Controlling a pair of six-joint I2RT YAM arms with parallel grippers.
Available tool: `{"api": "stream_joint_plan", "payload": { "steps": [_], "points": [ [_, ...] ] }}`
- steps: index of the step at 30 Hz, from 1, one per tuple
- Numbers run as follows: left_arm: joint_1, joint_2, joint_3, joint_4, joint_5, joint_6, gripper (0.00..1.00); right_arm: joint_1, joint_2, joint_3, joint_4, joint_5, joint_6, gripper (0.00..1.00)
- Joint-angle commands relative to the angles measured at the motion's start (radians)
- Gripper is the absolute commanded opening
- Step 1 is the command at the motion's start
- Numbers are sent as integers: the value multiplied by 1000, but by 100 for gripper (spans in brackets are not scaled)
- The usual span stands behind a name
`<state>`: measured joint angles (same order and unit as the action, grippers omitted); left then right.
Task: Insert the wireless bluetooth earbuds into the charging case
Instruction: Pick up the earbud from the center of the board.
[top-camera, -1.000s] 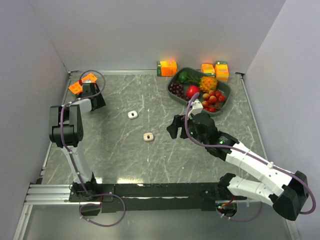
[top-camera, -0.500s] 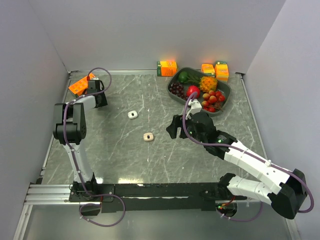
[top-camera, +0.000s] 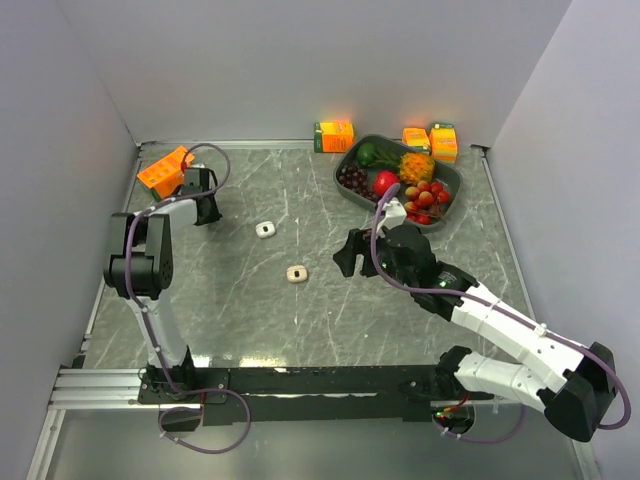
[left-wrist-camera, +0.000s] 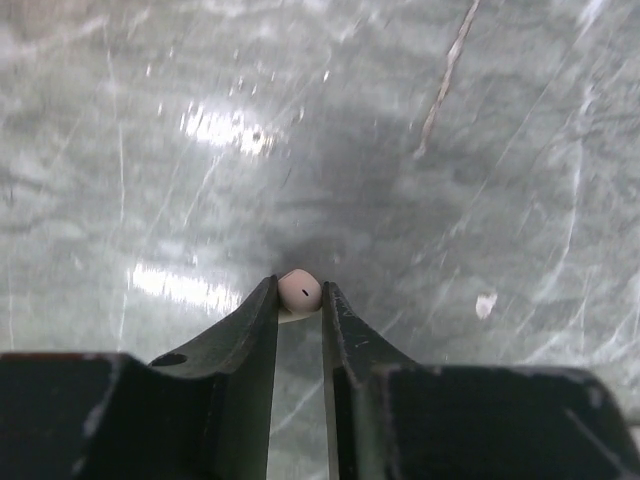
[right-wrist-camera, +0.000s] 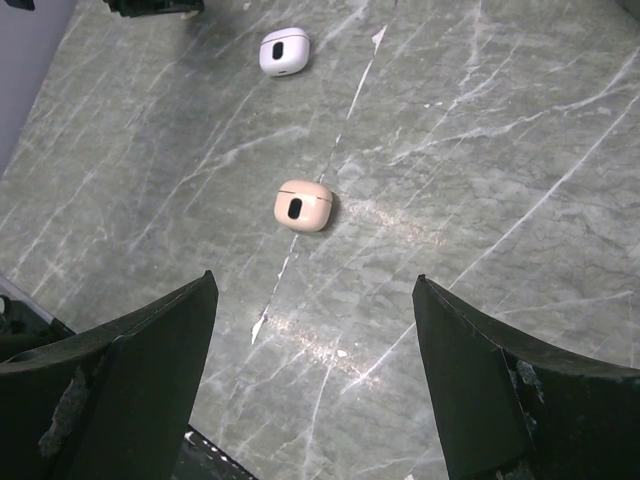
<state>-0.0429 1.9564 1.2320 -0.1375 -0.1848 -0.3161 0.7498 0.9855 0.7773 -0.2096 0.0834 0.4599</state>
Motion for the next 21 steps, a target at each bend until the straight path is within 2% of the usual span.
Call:
{"api": "stream_joint_plan", "payload": {
  "steps": [1,4,8,11,14,16,19,21],
  "points": [
    [-3,-76,-60,-85,25,-84,8,-6,-22,-7,27,-20,28,87],
    [-17,-119,-107,-70,19,-113,1,-6,-28,-10,32,-36,48,86],
    [-22,-195,-163,-51,24,-173,1,-6,-44,-21,32,-45,63,86],
    [-22,-310,-227,-1,65,-248,1,-6,-33,-21,24,-45,49,86],
    [-23,-471,-342,105,145,-385,1,-6,8,0,-14,-47,23,86],
    [-41,-600,-452,165,165,-527,1,-6,37,7,-23,-51,17,86],
    [-109,-752,-587,223,119,-725,1,-6,53,11,-34,-53,31,86],
    [-190,-839,-656,185,6,-913,1,-4,51,8,-33,-56,49,86]
  ]
}}
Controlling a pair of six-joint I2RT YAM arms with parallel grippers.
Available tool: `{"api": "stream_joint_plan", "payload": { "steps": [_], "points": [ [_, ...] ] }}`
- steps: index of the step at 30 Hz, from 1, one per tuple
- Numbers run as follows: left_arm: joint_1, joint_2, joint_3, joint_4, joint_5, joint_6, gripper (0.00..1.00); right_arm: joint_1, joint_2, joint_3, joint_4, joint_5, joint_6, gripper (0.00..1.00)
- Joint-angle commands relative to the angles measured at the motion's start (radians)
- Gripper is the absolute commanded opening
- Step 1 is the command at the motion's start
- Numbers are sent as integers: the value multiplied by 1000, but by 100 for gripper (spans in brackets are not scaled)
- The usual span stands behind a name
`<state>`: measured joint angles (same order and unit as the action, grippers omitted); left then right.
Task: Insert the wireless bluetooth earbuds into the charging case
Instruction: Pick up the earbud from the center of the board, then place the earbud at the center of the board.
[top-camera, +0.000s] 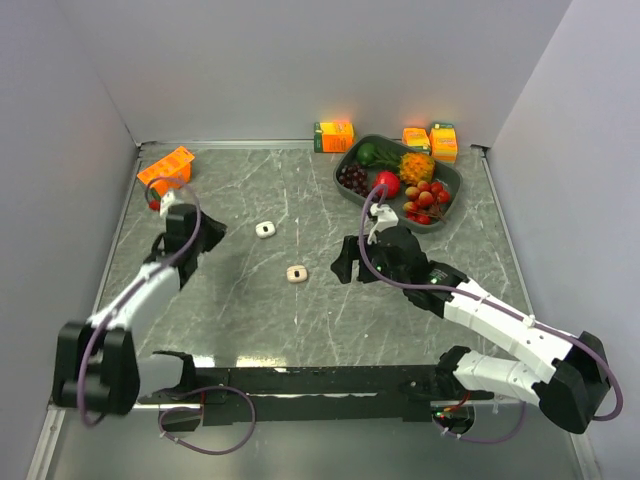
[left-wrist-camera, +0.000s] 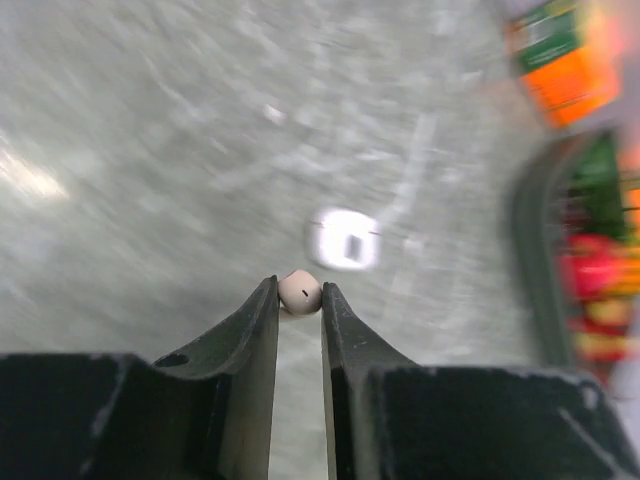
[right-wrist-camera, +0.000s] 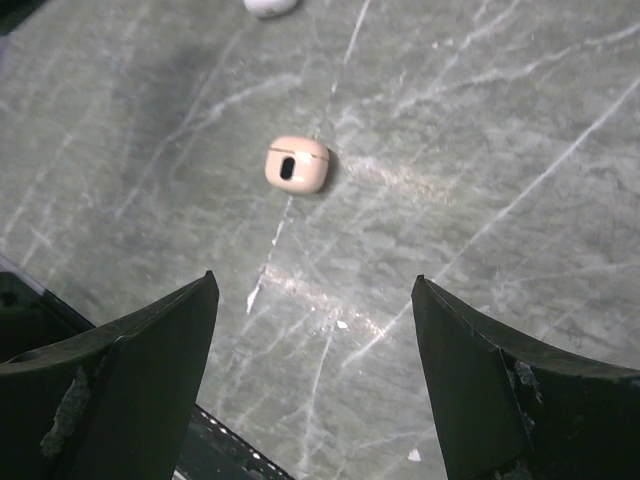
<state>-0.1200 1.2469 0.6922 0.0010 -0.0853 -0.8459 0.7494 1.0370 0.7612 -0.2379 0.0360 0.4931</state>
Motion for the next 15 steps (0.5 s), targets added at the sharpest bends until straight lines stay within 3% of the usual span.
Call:
{"api": "stream_joint_plan", "payload": {
  "steps": [1,3,6,15],
  "points": [
    [-141,-150,-128,25,-128,-441,1,-5,0,24,-5,-10,21,85],
    [-206,-179,-135,-80,-232,-630,1,-5,3,35,-12,-4,38,86],
    [-237,-134,-93,-194,-271,-770,1,-5,8,65,-27,-4,50,85],
    [-239,114,64,-374,-268,-768,1,-4,-14,79,-69,-1,81,84]
  ]
}}
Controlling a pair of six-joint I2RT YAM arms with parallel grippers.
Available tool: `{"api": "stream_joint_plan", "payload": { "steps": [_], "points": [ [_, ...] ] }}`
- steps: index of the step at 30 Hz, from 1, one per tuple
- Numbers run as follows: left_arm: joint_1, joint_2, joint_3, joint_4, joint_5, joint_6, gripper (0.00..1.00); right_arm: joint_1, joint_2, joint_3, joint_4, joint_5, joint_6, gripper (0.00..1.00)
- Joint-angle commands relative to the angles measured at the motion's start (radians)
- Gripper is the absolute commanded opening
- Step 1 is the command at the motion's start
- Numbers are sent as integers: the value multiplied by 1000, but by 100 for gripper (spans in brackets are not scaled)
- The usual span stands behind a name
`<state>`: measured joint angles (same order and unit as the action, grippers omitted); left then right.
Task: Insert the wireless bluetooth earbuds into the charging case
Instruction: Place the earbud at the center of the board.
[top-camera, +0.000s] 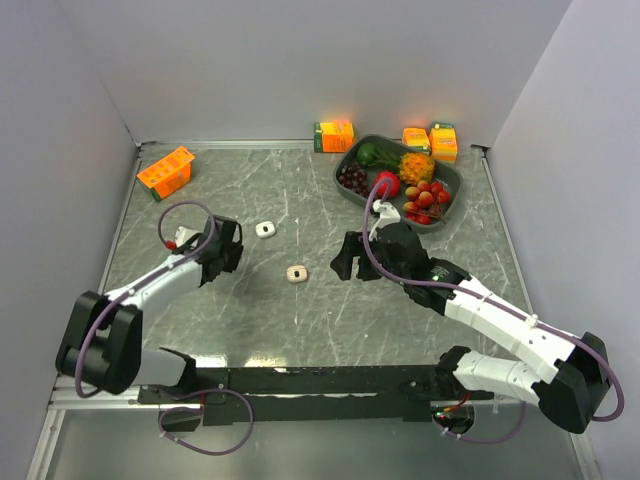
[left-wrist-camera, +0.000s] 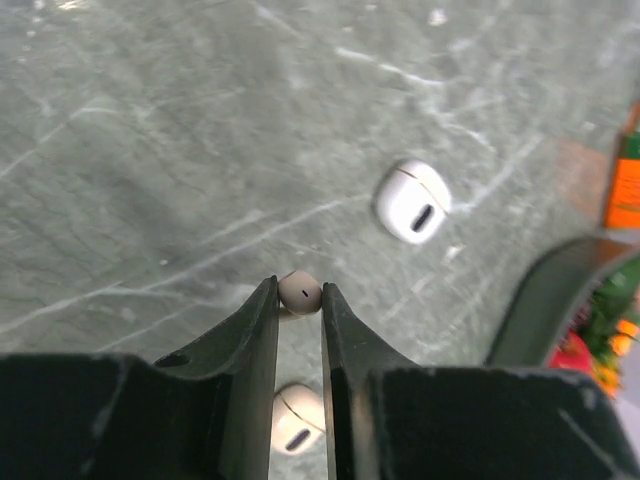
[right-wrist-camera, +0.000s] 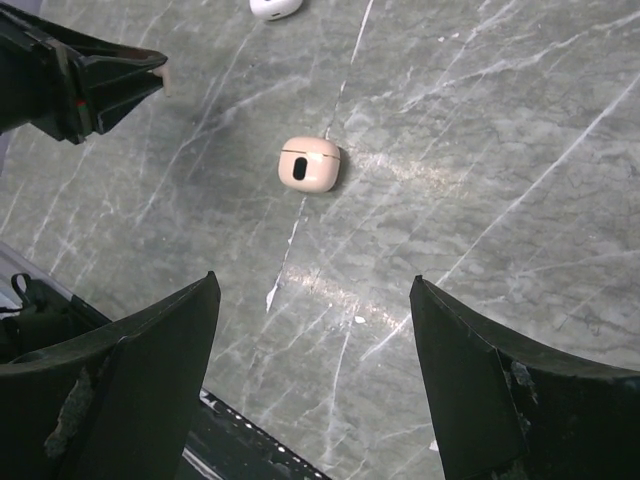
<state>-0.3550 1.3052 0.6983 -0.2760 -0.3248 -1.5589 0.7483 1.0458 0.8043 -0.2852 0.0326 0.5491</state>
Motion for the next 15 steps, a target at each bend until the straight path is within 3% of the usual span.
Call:
{"api": "stream_joint_plan", "payload": {
  "steps": [1,8,12,15],
  "points": [
    [-4,66,61,-107,-30,-53,1,-4,-26,32,-20,4,25,84],
    [-4,140,53,-104,-10,-7,2,-3,-29,24,-17,3,25,84],
    [-4,170,55,-103,9,8,20,-4,-35,16,-17,4,23,84],
    [-4,186,56,-101,24,10,27,-3,-41,12,-17,4,23,84]
  ]
}}
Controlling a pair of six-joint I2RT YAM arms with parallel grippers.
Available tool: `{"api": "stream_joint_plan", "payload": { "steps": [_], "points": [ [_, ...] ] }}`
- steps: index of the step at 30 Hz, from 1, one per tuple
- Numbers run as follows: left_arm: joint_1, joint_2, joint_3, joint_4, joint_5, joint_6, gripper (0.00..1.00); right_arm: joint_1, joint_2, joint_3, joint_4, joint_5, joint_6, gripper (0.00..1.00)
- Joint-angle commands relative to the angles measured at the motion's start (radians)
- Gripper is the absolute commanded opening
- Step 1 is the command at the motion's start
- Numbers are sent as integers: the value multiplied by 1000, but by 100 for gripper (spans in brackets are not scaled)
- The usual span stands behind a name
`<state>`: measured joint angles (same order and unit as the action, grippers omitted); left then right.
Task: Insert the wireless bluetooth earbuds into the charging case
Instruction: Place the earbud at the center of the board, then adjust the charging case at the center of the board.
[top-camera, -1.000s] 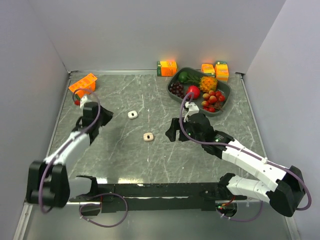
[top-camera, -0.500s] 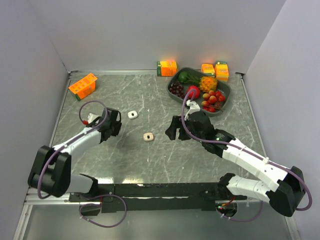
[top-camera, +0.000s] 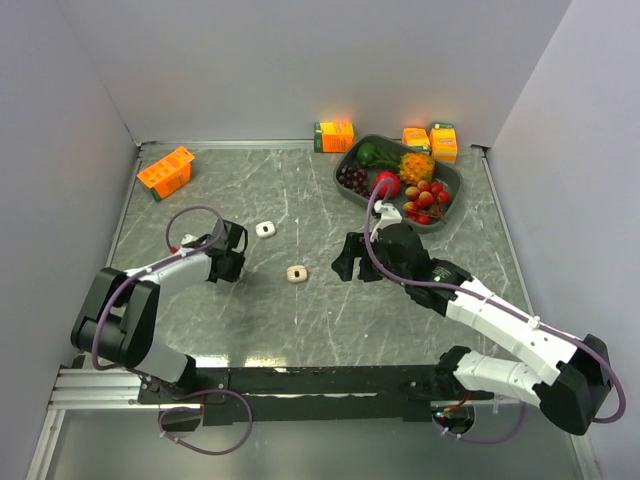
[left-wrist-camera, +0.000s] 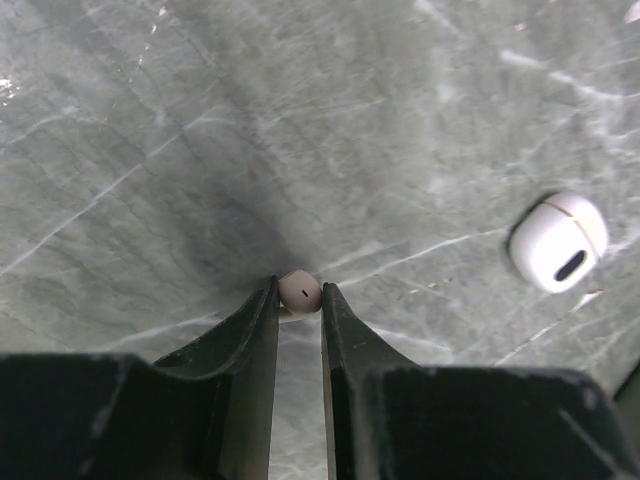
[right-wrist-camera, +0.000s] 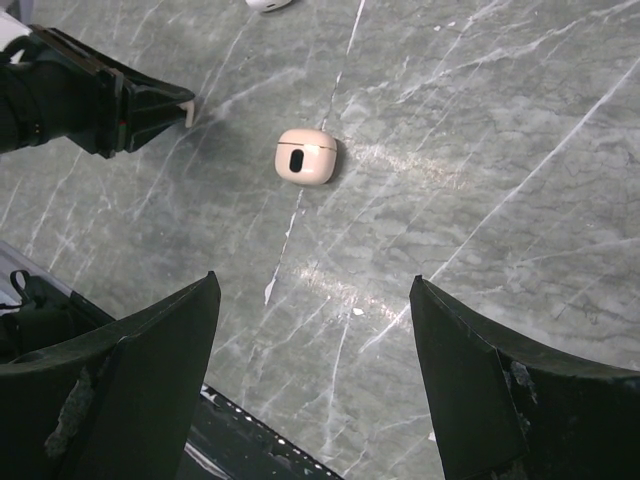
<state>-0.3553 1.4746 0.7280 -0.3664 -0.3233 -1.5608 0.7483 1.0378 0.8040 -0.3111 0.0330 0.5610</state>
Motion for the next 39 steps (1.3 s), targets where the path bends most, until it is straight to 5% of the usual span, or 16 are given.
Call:
{"api": "stream_joint_plan", "payload": {
  "steps": [1,7,16,22,24,27,32,39],
  "points": [
    [-4,18,28,-9,26,13,29,-3,-36,8,12,5,11,84],
    [-2,6,51,-20,38,42,42,-3,-45,1,13,7,5,84],
    [49,-125,114,-132,12,209,47,-4,-54,-3,18,10,1,84],
    [32,-84,266,-175,82,769,52,-4,-58,-6,21,13,-33,85],
    [16,-54,284,-192,98,872,65,-4,-50,0,15,16,-44,85],
    [-11,-37,268,-181,76,978,98,-3,-44,8,6,18,-59,85],
    [-11,-119,159,-103,46,1009,96,-4,-42,11,-2,19,-69,85],
    [-27,-135,217,-168,3,957,96,-3,25,0,41,-16,-66,85]
  ]
}}
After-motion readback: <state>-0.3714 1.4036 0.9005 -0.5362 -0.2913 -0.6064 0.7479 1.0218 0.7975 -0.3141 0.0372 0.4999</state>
